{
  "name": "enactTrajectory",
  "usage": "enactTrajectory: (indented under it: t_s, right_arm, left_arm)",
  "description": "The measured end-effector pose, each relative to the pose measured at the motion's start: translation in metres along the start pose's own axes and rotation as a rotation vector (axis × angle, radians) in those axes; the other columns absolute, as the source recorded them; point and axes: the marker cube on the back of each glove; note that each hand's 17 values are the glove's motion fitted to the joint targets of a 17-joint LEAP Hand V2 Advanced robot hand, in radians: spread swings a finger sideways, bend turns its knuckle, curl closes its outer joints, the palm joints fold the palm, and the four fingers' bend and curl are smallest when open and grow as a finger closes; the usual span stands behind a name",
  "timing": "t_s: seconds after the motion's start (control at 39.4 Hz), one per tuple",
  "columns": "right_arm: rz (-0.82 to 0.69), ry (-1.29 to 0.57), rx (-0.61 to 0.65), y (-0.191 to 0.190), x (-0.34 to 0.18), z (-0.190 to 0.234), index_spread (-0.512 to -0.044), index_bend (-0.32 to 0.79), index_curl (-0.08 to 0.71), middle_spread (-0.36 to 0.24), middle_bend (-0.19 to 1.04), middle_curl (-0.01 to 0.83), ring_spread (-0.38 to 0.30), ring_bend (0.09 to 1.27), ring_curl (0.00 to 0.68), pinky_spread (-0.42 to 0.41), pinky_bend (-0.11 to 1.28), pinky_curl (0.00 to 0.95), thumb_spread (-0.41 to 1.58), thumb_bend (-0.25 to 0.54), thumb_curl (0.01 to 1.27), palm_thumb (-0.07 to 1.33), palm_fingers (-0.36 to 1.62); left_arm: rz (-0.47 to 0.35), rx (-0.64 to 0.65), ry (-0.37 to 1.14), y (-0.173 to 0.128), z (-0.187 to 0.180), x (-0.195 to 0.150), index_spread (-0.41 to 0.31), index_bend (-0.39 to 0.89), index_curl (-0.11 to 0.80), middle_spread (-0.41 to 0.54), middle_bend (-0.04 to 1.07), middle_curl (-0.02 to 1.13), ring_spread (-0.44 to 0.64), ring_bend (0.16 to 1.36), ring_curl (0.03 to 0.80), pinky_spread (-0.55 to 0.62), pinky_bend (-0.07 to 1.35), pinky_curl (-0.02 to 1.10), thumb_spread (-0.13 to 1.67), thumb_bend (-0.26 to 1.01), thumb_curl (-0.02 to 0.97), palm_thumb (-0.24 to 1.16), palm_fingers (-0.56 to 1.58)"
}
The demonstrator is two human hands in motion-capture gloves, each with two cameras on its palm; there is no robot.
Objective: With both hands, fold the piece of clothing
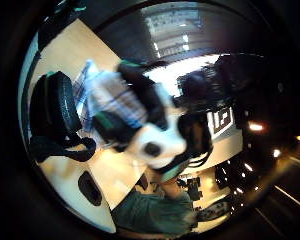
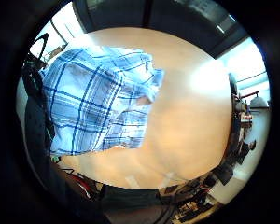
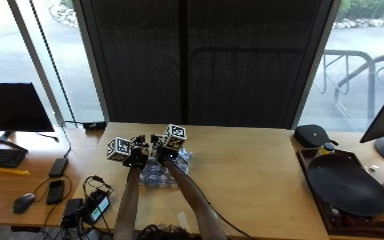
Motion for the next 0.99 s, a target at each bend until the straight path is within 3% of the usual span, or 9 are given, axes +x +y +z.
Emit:
enactTrajectory:
  t_s: [0.1,0.18,0.28,0.33,0.41,0.51,0.61,0.84,0.99]
  right_arm:
    - [-0.029,-0.046,-0.006,-0.004,-0.003,0.026,-0.312,0.04,0.089,-0.239,0.33,0.477,-0.264,0.75,0.46,-0.364,0.74,0.392,0.55,-0.031,0.63,1.02,1.12]
    - [0.106,0.04,-0.012,-0.001,0.009,0.042,-0.313,0.04,0.09,-0.24,0.32,0.477,-0.264,0.75,0.46,-0.364,0.74,0.393,0.54,-0.032,0.63,1.02,1.13]
    - [0.164,-0.033,-0.033,0.0,0.016,0.064,-0.314,0.04,0.094,-0.238,0.32,0.477,-0.263,0.74,0.46,-0.364,0.74,0.393,0.54,-0.032,0.64,1.01,1.13]
    - [0.236,-0.063,-0.081,0.008,0.021,0.07,-0.314,0.05,0.096,-0.235,0.31,0.476,-0.263,0.73,0.458,-0.362,0.74,0.394,0.53,-0.031,0.64,1.01,1.12]
    - [0.265,-0.187,-0.156,0.017,0.026,0.079,-0.305,0.05,0.098,-0.238,0.26,0.464,-0.261,0.71,0.453,-0.346,0.77,0.4,0.56,-0.032,0.64,1.0,1.08]
    - [0.307,-0.418,-0.214,0.025,0.034,0.088,-0.297,0.04,0.095,-0.198,0.23,0.461,-0.243,0.67,0.445,-0.323,0.77,0.4,0.67,-0.027,0.63,0.98,1.05]
    - [0.199,-0.569,-0.242,0.033,0.039,0.08,-0.281,0.04,0.094,-0.167,0.21,0.458,-0.203,0.66,0.442,-0.28,0.76,0.395,0.82,-0.016,0.62,0.96,1.04]
    - [0.158,0.001,-0.172,0.052,0.089,0.0,-0.263,0.15,0.149,-0.086,0.2,0.459,-0.123,0.52,0.414,-0.093,0.62,0.369,1.08,-0.028,0.58,0.9,0.83]
    - [-0.051,0.085,-0.143,0.061,0.087,-0.057,-0.282,0.15,0.19,-0.057,0.18,0.449,-0.08,0.42,0.392,0.034,0.57,0.356,1.2,-0.037,0.54,0.79,0.72]
  left_arm:
    - [-0.017,0.017,0.027,0.001,-0.012,-0.003,-0.118,0.17,0.417,0.033,0.18,0.38,0.31,0.37,0.312,0.35,0.33,0.38,1.58,0.14,0.305,0.52,0.4]
    - [-0.085,0.05,-0.015,0.005,-0.023,-0.009,-0.122,0.17,0.415,0.033,0.18,0.38,0.31,0.37,0.311,0.35,0.32,0.38,1.58,0.14,0.308,0.53,0.41]
    - [-0.086,-0.005,0.179,0.009,-0.022,-0.005,-0.123,0.17,0.415,0.029,0.19,0.38,0.3,0.37,0.312,0.34,0.31,0.38,1.58,0.16,0.316,0.55,0.43]
    - [-0.074,0.014,0.162,0.008,-0.022,-0.007,-0.124,0.17,0.414,0.025,0.19,0.39,0.29,0.37,0.311,0.34,0.3,0.37,1.59,0.17,0.321,0.56,0.44]
    - [-0.052,0.066,0.05,0.007,-0.023,-0.012,-0.125,0.17,0.412,0.023,0.19,0.39,0.29,0.36,0.312,0.34,0.3,0.37,1.59,0.18,0.328,0.58,0.44]
    - [-0.032,0.017,0.102,0.009,-0.015,-0.011,-0.126,0.17,0.41,0.021,0.19,0.39,0.29,0.36,0.313,0.34,0.29,0.37,1.59,0.19,0.33,0.59,0.44]
    - [-0.051,-0.009,-0.01,0.011,-0.008,-0.017,-0.126,0.17,0.409,0.02,0.19,0.39,0.29,0.36,0.312,0.34,0.29,0.37,1.59,0.21,0.333,0.6,0.45]
    - [0.054,-0.021,-0.21,0.009,0.012,0.002,-0.126,0.17,0.407,0.013,0.19,0.39,0.28,0.35,0.314,0.34,0.27,0.37,1.59,0.22,0.332,0.58,0.44]
    - [0.068,-0.093,-0.32,0.014,0.023,0.022,-0.126,0.18,0.41,0.011,0.18,0.39,0.28,0.35,0.314,0.35,0.25,0.37,1.59,0.23,0.331,0.57,0.44]
